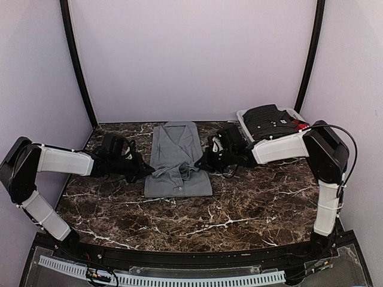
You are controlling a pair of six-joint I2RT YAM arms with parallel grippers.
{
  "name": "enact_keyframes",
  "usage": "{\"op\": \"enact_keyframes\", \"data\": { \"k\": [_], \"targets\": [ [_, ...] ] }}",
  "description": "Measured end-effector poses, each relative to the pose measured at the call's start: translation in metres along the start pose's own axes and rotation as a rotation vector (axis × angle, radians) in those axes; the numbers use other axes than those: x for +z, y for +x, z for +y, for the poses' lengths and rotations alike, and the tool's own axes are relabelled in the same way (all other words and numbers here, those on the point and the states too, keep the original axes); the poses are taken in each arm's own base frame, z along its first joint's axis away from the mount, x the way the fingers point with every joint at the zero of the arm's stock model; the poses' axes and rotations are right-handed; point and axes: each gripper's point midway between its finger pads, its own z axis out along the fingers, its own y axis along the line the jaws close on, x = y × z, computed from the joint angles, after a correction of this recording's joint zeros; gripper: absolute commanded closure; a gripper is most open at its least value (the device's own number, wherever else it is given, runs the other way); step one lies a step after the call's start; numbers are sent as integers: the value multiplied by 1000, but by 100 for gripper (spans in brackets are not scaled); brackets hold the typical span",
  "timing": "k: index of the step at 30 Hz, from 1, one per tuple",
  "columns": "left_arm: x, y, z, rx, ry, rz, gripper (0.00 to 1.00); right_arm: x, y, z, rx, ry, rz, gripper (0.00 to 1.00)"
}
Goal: Fold and stack the long sleeve shirts
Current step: Fold the rectangle-folded shirt at the center of the board.
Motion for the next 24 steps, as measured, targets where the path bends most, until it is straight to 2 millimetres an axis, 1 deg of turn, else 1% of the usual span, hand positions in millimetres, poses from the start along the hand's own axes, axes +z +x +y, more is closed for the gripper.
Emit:
{"op": "enact_keyframes", "data": {
  "k": [5, 10, 16, 20, 24],
  "targets": [
    [8, -19, -3, -2, -2, -23, 100, 13, -17, -5, 0, 1, -17, 100],
    [16, -30, 7, -24, -20, -35, 100, 24, -31, -11, 4, -1, -32, 100],
    [27, -38, 21, -46, -47, -41, 100, 34, -44, -18, 9, -9, -46, 100],
    [26, -42, 22, -47, -47, -53, 100, 37, -48, -20, 11, -16, -44, 100],
    [26, -43, 21, -45, -47, -59, 99, 39, -55, -11, -4, -40, -50, 100]
  ]
}}
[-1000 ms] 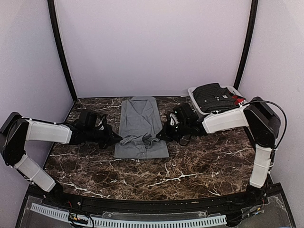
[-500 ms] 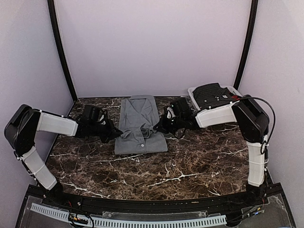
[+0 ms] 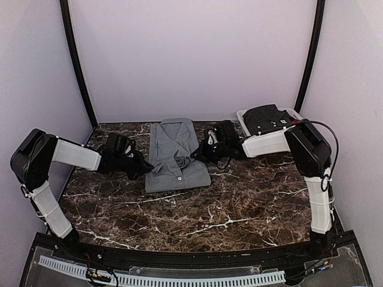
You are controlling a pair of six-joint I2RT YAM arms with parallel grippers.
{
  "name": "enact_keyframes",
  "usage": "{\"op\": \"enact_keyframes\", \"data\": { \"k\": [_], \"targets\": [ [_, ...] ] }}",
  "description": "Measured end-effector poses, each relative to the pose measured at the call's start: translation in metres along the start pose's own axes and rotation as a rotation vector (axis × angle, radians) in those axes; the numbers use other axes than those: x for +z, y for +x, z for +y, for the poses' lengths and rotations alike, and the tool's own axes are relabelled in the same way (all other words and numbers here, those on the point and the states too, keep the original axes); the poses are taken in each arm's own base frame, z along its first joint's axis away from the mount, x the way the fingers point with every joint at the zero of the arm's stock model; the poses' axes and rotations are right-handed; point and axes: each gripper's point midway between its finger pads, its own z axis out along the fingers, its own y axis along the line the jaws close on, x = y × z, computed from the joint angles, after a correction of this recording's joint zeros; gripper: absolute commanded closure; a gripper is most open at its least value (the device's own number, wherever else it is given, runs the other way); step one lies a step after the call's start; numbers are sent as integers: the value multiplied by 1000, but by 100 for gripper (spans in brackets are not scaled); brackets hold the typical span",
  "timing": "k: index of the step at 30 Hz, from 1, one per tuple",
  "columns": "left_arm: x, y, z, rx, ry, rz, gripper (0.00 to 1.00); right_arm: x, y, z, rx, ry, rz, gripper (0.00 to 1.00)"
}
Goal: Fold and stack the long sleeve shirts
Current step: Fold the rectangle-folded shirt at the center of the board, then adjust the 2/3-rectangle-folded shirt at the center of the board.
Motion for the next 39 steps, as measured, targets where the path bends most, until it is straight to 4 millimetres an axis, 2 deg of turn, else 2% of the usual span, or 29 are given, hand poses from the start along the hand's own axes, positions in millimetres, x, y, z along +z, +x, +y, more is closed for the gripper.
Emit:
{"op": "enact_keyframes", "data": {
  "k": [2, 4, 5, 6, 8, 12, 16, 18, 20, 22, 25, 26, 29, 32, 35, 39],
  "targets": [
    [0, -1, 0, 2, 1, -6, 87, 3, -4, 5, -11, -16, -4, 100],
    [0, -3, 0, 2, -5, -18, 68, 5, -7, 9, -22, -28, -6, 86],
    [0, -4, 1, 10, -7, -21, 63, 6, -8, 9, -29, -30, -5, 77],
    [-1, -5, 1, 11, -9, -28, 52, 7, -9, 10, -35, -35, -3, 69],
    [-3, -8, -1, 21, -12, -44, 39, 7, -11, 10, -35, -36, -4, 55],
    [-14, -18, -10, 53, -6, -97, 25, 5, -16, 8, -70, -28, -8, 39],
    [-30, -30, -27, 115, 24, -154, 20, 1, -22, 5, -106, -2, -16, 36],
    [-37, -35, -37, 151, 41, -171, 21, -2, -25, 7, -129, 9, -19, 36],
    [-42, -38, -47, 187, 56, -182, 27, -7, -32, 11, -162, 16, -33, 42],
    [-45, -40, -53, 216, 62, -187, 37, -12, -36, 17, -189, 17, -40, 51],
    [-45, -37, -54, 246, 50, -167, 58, -17, -35, 23, -222, 26, -34, 70],
    [-45, -36, -53, 244, 46, -159, 61, -18, -34, 24, -231, 30, -29, 77],
    [-44, -30, -45, 254, 19, -130, 74, -16, -23, 25, -243, 37, 3, 88],
    [-42, -29, -34, 244, -28, -119, 83, -12, -8, 30, -249, 25, 48, 93],
    [-39, -29, -19, 226, -91, -121, 86, -4, 6, 37, -258, -2, 89, 94],
    [-27, -31, 6, 199, -183, -108, 91, 14, 19, 35, -255, -23, 140, 96]
  ]
}}
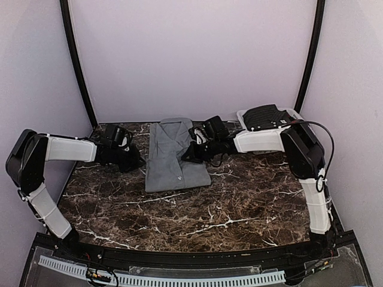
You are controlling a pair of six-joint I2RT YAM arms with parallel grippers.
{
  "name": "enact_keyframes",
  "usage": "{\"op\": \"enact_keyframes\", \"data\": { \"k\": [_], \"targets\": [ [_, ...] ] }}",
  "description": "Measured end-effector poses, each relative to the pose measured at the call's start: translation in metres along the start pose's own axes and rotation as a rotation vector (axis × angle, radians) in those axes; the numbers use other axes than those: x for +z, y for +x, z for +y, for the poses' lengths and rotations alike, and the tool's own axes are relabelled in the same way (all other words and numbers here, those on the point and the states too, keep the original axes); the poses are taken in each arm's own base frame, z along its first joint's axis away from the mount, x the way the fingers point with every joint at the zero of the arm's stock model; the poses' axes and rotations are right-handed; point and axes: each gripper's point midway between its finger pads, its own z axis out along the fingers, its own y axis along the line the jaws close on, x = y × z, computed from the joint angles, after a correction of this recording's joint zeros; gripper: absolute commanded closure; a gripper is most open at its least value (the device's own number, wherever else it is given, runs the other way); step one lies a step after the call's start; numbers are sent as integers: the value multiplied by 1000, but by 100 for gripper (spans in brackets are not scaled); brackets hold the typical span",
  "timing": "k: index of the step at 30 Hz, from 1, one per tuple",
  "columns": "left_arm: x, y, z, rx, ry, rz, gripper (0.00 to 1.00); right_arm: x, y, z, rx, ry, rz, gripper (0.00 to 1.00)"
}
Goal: Fold and stack the long sleeve shirts
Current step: Adjust the 2/3-rectangle-folded shirt at the center of the board.
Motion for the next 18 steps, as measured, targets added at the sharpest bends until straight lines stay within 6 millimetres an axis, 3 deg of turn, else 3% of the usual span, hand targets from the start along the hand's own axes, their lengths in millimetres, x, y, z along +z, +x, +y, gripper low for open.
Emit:
{"op": "enact_keyframes", "data": {
  "k": [6, 9, 13, 18],
  "targets": [
    [31, -1, 17, -14, -80, 40, 94, 28, 14, -17, 29, 1, 65, 95],
    [46, -6, 17, -11, -92, 55, 95, 40, 11, -21, 34, -7, 78, 87],
    [56, -15, 11, 2, -89, 53, 96, 46, 4, -17, 38, -26, 76, 76],
    [58, -21, 5, 22, -78, 48, 96, 44, -5, -12, 61, -53, 60, 74]
  ]
}}
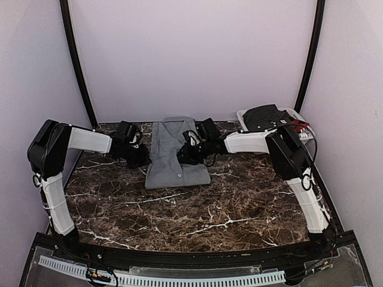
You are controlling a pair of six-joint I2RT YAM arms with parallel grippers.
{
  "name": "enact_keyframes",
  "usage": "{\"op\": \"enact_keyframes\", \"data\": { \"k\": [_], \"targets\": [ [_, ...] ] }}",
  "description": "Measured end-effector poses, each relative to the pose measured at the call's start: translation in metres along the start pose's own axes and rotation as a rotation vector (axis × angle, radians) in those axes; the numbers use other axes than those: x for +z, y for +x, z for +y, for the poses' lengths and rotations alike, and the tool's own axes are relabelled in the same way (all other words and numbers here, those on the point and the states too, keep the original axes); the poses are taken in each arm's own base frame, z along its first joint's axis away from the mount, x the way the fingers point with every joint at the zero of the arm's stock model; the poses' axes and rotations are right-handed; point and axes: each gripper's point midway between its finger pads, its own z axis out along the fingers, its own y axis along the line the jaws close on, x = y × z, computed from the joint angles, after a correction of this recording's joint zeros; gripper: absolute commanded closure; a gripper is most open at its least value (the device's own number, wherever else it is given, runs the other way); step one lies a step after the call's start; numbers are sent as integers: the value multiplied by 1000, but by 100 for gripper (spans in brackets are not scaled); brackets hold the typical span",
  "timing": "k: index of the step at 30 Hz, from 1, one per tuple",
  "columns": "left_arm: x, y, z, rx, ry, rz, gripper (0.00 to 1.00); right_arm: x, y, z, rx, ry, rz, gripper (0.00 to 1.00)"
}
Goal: Fold and stack the long sleeve shirts
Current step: Adjust the 2/3-rectangle-folded shirt at the center of the board.
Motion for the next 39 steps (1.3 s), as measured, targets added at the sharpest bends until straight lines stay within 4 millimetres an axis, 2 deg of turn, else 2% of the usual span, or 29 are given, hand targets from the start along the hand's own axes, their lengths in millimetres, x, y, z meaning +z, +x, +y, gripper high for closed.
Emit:
{"op": "enact_keyframes", "data": {
  "k": [10, 18, 22, 28, 33, 39],
  "targets": [
    [5, 4, 0, 19, 10, 26, 96, 12, -18, -17, 83, -60, -15, 62],
    [5, 6, -3, 27, 22, 36, 96, -1, -42, -17, 117, -104, -63, 52],
    [5, 6, -3, 31, 27, 40, 96, -8, -57, -19, 117, -125, -88, 50],
    [5, 5, -6, 48, 33, 39, 94, -18, -68, -24, 90, -129, -99, 49],
    [3, 2, -10, 63, 43, 37, 94, -23, -71, -23, 23, -97, -97, 51],
    [2, -3, -16, 78, 53, 25, 94, -21, -55, -21, -35, -21, -64, 53]
  ]
}}
